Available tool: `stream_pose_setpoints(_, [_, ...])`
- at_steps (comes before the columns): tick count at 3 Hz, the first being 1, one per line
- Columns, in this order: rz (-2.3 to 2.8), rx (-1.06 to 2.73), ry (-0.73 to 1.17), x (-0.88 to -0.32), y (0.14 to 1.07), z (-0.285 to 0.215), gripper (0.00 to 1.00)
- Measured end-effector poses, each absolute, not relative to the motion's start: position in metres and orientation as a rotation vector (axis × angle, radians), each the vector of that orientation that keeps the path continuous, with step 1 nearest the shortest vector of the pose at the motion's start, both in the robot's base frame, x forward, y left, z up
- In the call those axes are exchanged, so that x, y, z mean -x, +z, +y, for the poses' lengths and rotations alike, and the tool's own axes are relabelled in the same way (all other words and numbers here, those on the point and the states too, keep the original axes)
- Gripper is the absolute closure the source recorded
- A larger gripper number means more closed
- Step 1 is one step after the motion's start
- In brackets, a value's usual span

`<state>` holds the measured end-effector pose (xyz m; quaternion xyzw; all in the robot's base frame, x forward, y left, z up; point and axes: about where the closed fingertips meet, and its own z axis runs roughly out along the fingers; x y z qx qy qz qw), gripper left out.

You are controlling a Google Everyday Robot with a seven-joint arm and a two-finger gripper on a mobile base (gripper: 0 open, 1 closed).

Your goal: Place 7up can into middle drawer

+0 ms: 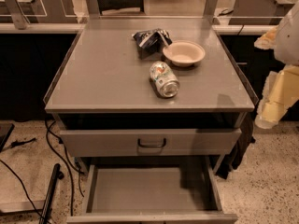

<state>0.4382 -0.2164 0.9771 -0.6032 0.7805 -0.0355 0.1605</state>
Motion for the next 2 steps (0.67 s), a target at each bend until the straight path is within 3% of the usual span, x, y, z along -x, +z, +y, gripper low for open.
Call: stream_pose_setpoints(2, [2.197, 1.689, -0.084, -0.445, 0.977, -0.202, 0.00])
